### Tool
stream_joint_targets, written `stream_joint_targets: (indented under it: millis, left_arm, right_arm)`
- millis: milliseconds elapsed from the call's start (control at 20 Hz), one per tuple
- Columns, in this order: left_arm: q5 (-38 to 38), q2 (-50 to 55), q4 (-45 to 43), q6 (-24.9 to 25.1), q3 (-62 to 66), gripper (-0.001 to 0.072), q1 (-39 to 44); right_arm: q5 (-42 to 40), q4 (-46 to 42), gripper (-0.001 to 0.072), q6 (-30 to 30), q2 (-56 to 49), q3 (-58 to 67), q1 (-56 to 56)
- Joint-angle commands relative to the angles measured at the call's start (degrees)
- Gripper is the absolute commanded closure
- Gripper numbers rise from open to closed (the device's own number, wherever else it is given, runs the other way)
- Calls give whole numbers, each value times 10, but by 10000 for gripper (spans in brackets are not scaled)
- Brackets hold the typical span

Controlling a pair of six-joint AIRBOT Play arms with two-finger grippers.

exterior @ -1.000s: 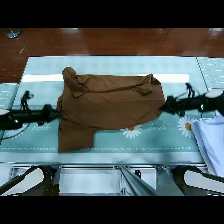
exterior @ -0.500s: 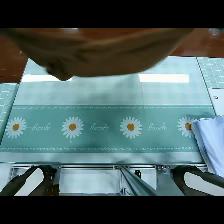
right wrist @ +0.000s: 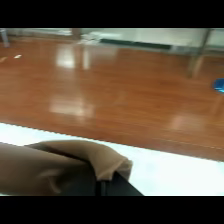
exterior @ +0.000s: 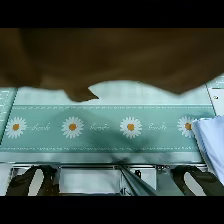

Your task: Fold the shirts.

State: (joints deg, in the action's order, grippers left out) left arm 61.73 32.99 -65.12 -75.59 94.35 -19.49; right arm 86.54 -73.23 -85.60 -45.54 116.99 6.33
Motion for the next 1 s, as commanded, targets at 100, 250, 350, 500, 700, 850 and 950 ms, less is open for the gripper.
stream_joint_targets:
  millis: [100, 250, 350, 500, 700, 850, 950]
  left_arm:
    - [71, -65, -204, -63, 2, 683, 119]
    - [93, -54, -202, -82, -59, 683, 140]
    - [86, -32, -193, -87, -122, 683, 140]
    - [58, 37, -166, -87, -203, 683, 140]
    - [9, 176, -154, -86, -236, 682, 148]
    - [-65, 280, -137, -87, -236, 681, 149]
    - [-122, 343, -102, -87, -235, 682, 149]
  right_arm:
    - [101, -64, 690, -23, 75, -13, -1]
    - [121, -48, 690, -30, 75, -70, -1]
    - [90, -26, 690, -29, 75, -153, -1]
    - [-8, -21, 690, -20, 64, -307, -1]
    - [-130, -16, 690, -5, -31, -437, -1]
    - [-213, 29, 690, 23, -158, -440, -1]
    - [-286, 44, 690, 20, -242, -438, -1]
